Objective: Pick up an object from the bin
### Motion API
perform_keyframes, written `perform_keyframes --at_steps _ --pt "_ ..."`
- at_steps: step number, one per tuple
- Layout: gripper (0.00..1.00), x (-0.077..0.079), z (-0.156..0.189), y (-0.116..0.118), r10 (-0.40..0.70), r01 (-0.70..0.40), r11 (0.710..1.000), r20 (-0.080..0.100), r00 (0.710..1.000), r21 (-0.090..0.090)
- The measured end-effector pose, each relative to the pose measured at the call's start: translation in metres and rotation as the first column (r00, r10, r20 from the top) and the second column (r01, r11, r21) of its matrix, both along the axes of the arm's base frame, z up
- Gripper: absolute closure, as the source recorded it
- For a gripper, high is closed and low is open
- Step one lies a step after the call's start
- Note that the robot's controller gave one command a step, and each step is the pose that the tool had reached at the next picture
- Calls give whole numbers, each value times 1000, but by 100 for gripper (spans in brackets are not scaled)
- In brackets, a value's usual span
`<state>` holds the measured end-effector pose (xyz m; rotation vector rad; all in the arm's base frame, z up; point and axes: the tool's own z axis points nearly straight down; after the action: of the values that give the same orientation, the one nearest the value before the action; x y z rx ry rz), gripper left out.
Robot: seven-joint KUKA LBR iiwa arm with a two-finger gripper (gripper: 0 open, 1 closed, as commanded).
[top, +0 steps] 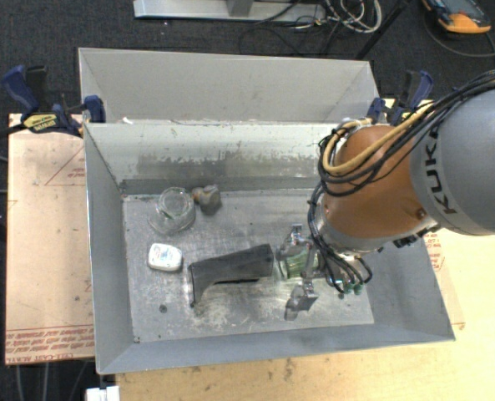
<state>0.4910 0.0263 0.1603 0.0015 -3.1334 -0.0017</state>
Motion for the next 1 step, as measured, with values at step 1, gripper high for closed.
perform_keyframes --at_steps 1 --pt "0 2 4 0 -1 1 1000 8 1000 0"
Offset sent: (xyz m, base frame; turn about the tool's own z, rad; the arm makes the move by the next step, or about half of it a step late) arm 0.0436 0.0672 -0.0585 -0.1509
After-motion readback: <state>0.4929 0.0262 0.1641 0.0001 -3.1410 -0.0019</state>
